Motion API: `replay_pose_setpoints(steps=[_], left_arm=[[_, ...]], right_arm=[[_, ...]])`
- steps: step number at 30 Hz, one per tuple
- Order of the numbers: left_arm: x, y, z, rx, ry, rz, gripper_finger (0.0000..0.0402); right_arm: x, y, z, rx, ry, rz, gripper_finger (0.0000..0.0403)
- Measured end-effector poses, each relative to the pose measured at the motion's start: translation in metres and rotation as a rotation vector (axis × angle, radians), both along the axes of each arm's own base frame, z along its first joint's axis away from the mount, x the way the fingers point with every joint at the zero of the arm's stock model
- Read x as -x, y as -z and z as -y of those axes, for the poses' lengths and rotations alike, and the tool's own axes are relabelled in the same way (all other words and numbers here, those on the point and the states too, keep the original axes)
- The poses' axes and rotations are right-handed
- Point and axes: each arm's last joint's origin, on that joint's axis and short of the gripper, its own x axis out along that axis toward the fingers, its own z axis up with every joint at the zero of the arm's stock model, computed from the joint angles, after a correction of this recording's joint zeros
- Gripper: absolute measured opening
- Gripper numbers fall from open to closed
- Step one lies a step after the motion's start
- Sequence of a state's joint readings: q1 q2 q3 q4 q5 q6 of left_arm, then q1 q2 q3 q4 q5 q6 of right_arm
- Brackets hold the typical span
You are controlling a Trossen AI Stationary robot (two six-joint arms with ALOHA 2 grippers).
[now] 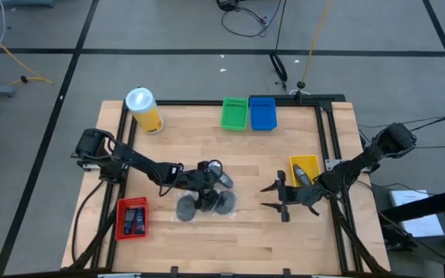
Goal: Pick & Place Travel size toiletries
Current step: Put the gray deodorant into the yellow basket
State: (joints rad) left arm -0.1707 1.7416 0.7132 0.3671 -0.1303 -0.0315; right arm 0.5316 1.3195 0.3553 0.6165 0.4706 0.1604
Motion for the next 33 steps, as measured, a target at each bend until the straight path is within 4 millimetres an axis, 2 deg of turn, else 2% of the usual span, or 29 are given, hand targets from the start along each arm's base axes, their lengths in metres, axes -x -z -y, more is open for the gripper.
replay_pose_setpoints(steps=[13, 20, 25, 29, 33], left_arm=[[-0.005, -0.008, 0.001, 0.019, -0.002, 0.099, 0.0113], [-0.011, -0.019, 0.003, 0.039, 0.004, 0.229, 0.0063], [-0.011, -0.020, 0.004, 0.022, 0.016, 0.235, 0.0033], [-0.011, -0.027, 0.001, -0.071, 0.056, 0.226, 0.0034], [-0.020, -0.049, -0.011, -0.157, 0.068, 0.140, 0.0095]], right_arm=[[0.000, 0.000, 0.000, 0.004, -0.001, -0.002, 0.0212], [-0.001, 0.000, 0.003, 0.004, 0.039, 0.004, 0.0212], [-0.007, 0.005, 0.006, -0.003, 0.068, 0.012, 0.0214], [-0.013, 0.016, 0.005, -0.005, 0.073, 0.011, 0.0222], [-0.017, 0.024, 0.004, 0.013, 0.065, 0.016, 0.0237]])
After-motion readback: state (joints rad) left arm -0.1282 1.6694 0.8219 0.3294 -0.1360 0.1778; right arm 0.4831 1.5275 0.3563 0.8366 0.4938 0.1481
